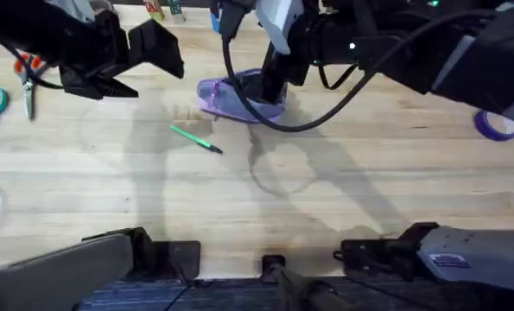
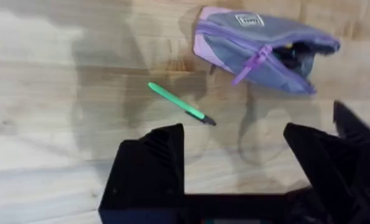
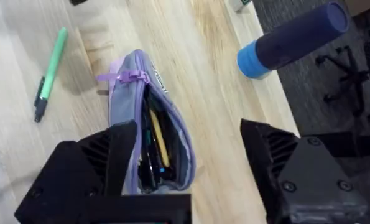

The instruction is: Unzip the bag, pick up the pens from the table one at a time and place them inside, then zip the bag closed.

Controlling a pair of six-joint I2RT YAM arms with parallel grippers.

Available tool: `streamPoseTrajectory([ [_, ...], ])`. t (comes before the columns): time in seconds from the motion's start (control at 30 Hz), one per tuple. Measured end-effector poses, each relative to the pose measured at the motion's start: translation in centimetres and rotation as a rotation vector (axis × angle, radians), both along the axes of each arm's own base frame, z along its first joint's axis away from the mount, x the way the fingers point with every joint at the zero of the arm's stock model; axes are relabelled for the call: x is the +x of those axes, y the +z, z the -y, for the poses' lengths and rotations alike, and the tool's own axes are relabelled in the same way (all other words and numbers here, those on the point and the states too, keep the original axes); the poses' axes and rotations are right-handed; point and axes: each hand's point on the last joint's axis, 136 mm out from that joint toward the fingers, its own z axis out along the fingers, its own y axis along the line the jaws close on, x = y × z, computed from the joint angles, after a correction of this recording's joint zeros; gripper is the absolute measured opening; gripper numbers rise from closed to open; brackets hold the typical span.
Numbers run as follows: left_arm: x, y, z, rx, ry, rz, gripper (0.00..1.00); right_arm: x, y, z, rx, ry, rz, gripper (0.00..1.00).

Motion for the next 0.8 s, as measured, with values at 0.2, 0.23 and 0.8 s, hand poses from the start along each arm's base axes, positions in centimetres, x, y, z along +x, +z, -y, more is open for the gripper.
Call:
streamPoseTrajectory([
  [0.2, 0.3, 0.1, -0.1, -0.052, 0.150, -0.052, 0.993, 0.0, 0.0, 0.0, 0.053, -0.057, -0.053, 0.996],
  [0.23, 0.3, 0.1, -0.1, -0.066, 0.185, -0.068, 0.993, 0.0, 0.0, 0.0, 0.062, -0.066, -0.061, 0.996],
  [0.8, -1.3, -1.6, 2.1, 0.080, 0.398, -0.225, 0.995, -0.1, 1.7, 1.5, 0.083, -0.155, -0.047, 0.996],
])
